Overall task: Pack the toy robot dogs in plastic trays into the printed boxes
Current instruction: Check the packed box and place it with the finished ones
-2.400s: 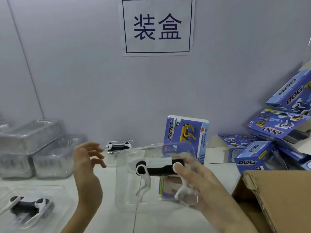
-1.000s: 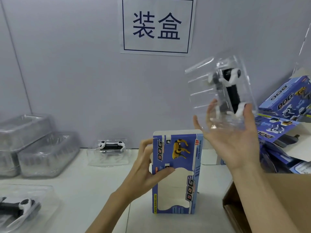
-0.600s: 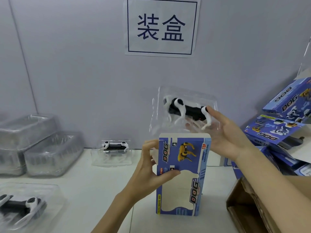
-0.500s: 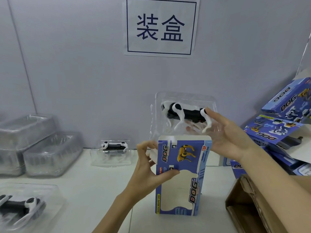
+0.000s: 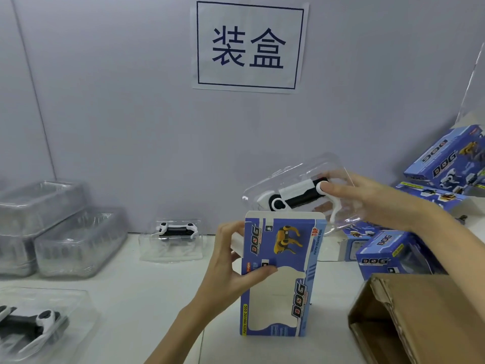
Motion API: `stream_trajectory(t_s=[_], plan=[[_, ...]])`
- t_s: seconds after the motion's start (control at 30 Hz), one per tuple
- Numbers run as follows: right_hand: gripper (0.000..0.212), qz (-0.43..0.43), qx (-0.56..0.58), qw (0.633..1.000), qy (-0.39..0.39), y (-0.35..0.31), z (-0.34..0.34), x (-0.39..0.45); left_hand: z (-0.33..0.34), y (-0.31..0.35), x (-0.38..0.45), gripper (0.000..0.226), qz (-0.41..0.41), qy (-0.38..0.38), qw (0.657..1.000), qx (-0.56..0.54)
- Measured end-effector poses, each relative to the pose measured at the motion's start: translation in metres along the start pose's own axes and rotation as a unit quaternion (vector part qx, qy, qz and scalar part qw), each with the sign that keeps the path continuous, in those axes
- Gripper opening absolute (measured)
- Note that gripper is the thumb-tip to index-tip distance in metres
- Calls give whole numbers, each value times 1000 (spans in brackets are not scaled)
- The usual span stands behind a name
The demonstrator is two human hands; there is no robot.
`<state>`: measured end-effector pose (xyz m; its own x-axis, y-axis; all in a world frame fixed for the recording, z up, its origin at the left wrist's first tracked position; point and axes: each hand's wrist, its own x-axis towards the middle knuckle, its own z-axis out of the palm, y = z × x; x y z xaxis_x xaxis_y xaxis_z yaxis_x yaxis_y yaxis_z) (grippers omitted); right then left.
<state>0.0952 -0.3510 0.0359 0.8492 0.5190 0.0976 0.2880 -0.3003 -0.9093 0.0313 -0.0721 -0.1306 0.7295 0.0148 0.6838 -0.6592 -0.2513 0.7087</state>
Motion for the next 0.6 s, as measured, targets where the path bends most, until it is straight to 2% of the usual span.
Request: stream_trajectory(t_s=[0.17, 0.37, 0.5, 0.6], plan=[[38, 2, -165, 982, -90, -34, -12, -2, -1, 0, 3, 58, -3, -6, 1000, 3], [47, 35, -305, 937, -165, -69, -3, 7, 2, -3, 0, 89, -25, 12, 999, -32], [60, 26, -328, 932, -152, -76, 6, 13, 0, 0, 1, 69, -29, 9, 999, -16], [74, 3, -314, 947, -75, -67, 8, 10, 0, -1, 1, 64, -37, 16, 999, -13]])
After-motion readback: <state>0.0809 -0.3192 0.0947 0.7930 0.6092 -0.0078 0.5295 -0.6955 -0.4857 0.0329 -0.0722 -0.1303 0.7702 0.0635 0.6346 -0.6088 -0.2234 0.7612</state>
